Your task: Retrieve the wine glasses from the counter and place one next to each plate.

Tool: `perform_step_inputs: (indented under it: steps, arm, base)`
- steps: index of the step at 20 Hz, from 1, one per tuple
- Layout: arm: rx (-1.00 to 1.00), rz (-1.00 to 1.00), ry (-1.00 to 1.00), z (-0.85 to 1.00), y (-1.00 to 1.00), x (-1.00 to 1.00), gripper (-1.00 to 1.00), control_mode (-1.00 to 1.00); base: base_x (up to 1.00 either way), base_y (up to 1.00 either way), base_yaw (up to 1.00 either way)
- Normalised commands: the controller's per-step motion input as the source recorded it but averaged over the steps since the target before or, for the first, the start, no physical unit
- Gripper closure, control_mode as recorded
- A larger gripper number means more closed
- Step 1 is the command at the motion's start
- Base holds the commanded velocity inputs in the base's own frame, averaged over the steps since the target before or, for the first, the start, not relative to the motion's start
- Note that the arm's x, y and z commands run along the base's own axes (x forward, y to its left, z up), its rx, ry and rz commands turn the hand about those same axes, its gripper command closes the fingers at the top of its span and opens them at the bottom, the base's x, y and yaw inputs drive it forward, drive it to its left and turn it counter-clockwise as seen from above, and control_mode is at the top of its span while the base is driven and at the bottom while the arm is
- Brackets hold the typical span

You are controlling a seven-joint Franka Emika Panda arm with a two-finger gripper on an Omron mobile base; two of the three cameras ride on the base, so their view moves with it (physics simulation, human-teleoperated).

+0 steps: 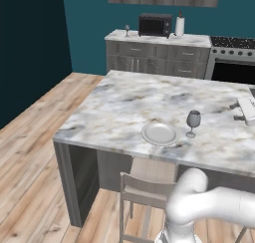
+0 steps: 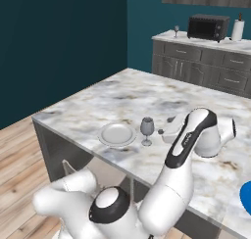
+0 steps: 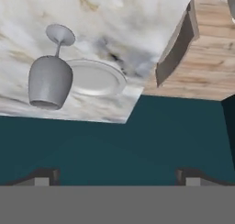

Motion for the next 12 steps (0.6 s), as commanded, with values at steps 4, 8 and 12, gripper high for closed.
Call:
perform_step_inputs:
  steps: [4, 8, 12]
  arm:
    - [0.02, 0.01, -0.1, 0.41, 0.61, -0.84, -1.0, -1.0]
    - [0.02, 0.07, -0.22, 0.2, 0.73, -1.0, -1.0, -1.0]
    - [0.0, 0.08, -0.27, 0.24, 0.92, -1.0, -1.0, -1.0]
  base:
    - [0.0, 0.0, 0.0]
    - [0.0, 0.0, 0.0]
    - [0.0, 0.0, 0.0]
